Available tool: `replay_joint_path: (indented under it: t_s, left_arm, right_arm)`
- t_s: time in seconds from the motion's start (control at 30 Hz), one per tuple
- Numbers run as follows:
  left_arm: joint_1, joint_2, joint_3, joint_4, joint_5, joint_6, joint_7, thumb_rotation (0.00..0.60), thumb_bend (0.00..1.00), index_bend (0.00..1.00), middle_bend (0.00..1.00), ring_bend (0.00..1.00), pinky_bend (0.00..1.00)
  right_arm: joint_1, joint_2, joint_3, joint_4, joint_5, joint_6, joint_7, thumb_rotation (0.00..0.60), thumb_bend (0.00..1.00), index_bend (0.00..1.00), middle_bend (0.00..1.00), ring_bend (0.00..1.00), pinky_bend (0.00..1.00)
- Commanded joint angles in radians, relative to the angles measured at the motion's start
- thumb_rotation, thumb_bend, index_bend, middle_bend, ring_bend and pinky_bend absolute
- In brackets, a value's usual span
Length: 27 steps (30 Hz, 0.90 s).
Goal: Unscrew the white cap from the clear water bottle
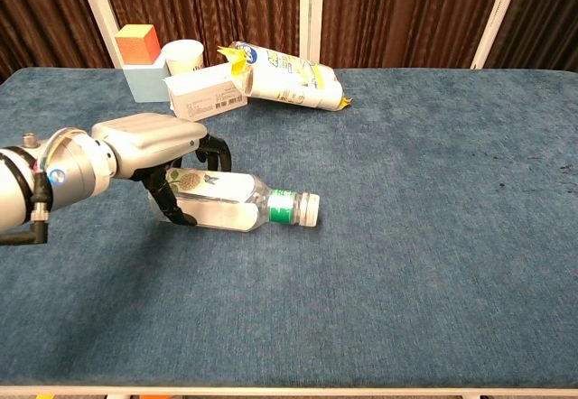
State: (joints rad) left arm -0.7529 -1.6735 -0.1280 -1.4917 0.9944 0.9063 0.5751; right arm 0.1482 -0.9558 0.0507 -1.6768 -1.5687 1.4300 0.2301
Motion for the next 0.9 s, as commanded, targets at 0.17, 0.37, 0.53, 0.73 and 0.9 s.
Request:
replay_joint_path:
  t_s: [0.17,0.37,0.53,0.73,0.9]
  left_arm:
    - [0.023,0.0,-0.003,0.013,0.087,0.022,-0.153,0.6,0.31,0.56,0.55,0.46,0.6]
    - [0.062,0.056,-0.019,0.007,0.24,0.01,-0.512,0.6,0.4,0.6,0.58,0.49,0.6]
    - [0.088,0.06,-0.019,0.028,0.393,0.079,-0.803,0.6,0.4,0.6,0.58,0.49,0.6]
    - [0.087,0.01,0.008,0.109,0.542,0.182,-0.988,0.6,0.4,0.6,0.58,0.49,0.58]
    - [0.084,-0.031,0.009,0.148,0.575,0.231,-1.04,0.6,0.4,0.59,0.58,0.49,0.58]
  right_arm:
    - [0.007,0.001,0.0,-0.004,-0.006,-0.007,0.001,0.6,0.36,0.0,0.04,0.0,0.0]
    - [0.06,0.05,0.004,-0.069,-0.03,-0.08,0.032,0.577,0.26,0.0,0.05,0.0,0.0]
    - [0.17,0.107,0.037,-0.141,-0.063,-0.199,0.071,0.543,0.23,0.0,0.05,0.0,0.0]
    - [0.346,0.144,0.098,-0.213,-0.033,-0.415,0.13,0.447,0.13,0.13,0.05,0.0,0.0]
    - [0.475,0.145,0.146,-0.243,0.012,-0.571,0.188,0.345,0.0,0.24,0.06,0.0,0.0]
